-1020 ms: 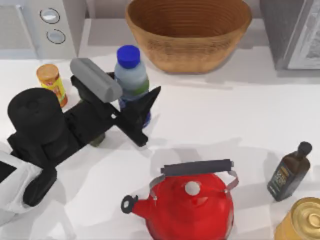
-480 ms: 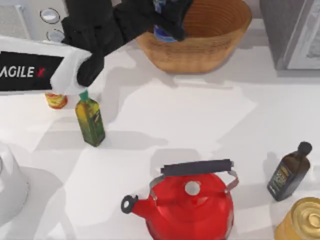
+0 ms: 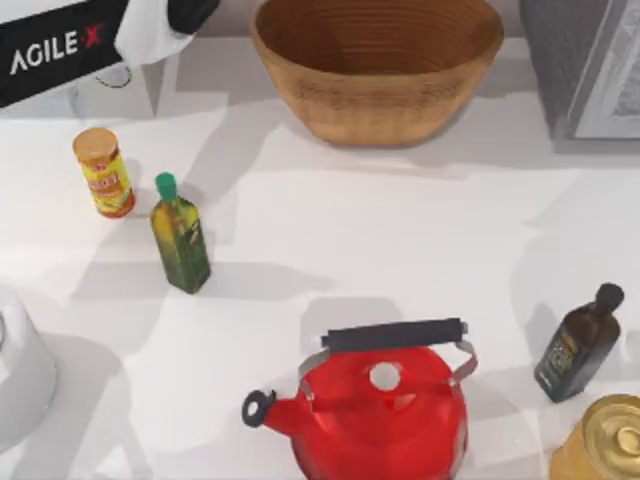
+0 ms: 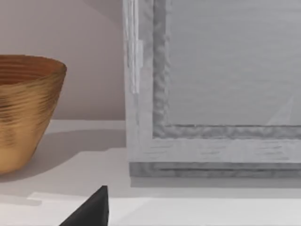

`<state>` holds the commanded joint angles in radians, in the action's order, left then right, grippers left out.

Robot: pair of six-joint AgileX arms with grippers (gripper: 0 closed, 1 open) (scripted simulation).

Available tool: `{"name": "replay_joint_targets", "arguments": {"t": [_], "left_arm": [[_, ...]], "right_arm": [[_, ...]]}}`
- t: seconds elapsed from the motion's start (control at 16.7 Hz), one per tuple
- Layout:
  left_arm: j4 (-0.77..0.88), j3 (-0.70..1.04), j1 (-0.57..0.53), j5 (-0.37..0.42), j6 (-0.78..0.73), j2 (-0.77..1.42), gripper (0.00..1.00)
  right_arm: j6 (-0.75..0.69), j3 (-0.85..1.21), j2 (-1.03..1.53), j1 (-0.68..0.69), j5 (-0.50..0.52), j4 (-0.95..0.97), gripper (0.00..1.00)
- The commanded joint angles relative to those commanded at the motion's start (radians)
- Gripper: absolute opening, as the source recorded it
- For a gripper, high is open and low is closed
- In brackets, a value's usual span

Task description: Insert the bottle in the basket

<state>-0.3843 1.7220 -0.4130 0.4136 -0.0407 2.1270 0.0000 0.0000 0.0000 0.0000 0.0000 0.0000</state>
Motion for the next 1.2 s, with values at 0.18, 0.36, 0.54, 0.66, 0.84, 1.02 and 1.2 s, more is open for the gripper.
{"name": "replay_joint_targets", "arguments": {"t": [0.18, 0.36, 0.54, 0.66, 0.84, 1.02, 1.2], "left_arm": [[0.017, 0.017, 0.001, 0.0, -0.001, 0.004, 0.0], [0.014, 0.014, -0.005, -0.001, -0.002, -0.002, 0.0], [0.016, 0.055, -0.015, -0.007, -0.002, 0.037, 0.0], [0.017, 0.13, -0.021, -0.015, -0.001, 0.107, 0.0], [0.022, 0.241, -0.032, -0.026, 0.001, 0.213, 0.0], [0.027, 0.271, -0.038, -0.036, 0.003, 0.245, 0.0], [0.027, 0.271, -0.038, -0.036, 0.003, 0.245, 0.08]], "right_arm": [[0.0, 0.0, 0.0, 0.0, 0.0, 0.0, 1.0], [0.0, 0.0, 0.0, 0.0, 0.0, 0.0, 1.0], [0.0, 0.0, 0.0, 0.0, 0.0, 0.0, 1.0], [0.0, 0.0, 0.0, 0.0, 0.0, 0.0, 1.0], [0.0, 0.0, 0.0, 0.0, 0.0, 0.0, 1.0], [0.0, 0.0, 0.0, 0.0, 0.0, 0.0, 1.0], [0.0, 0.0, 0.0, 0.0, 0.0, 0.0, 1.0]]}}
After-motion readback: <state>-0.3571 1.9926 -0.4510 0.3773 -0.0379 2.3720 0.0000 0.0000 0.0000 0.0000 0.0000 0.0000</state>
